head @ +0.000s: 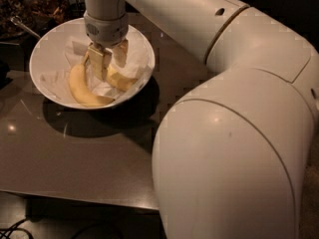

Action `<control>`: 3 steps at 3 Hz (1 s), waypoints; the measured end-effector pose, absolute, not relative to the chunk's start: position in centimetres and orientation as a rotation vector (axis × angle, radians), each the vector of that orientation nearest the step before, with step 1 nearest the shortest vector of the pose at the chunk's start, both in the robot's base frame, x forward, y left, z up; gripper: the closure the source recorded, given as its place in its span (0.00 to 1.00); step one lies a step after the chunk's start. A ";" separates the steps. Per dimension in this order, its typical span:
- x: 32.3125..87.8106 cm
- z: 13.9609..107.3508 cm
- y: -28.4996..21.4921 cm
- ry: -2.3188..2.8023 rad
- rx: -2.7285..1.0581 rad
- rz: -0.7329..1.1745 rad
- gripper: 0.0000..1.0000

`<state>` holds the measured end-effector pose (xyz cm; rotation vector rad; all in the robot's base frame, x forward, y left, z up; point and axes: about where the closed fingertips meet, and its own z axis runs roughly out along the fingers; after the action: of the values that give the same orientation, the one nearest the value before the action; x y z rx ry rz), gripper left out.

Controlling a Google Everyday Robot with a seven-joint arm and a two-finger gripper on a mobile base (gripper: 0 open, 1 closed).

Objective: Pick banana from white bowl

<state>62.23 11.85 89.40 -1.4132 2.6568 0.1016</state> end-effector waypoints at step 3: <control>63.9 86.8 11.0 2.691 -1.411 0.092 0.50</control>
Offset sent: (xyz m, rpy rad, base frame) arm 0.0096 -0.0216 -0.0216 -0.0582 0.0487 -0.0134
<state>63.85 11.00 86.82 -1.4112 2.6907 0.0924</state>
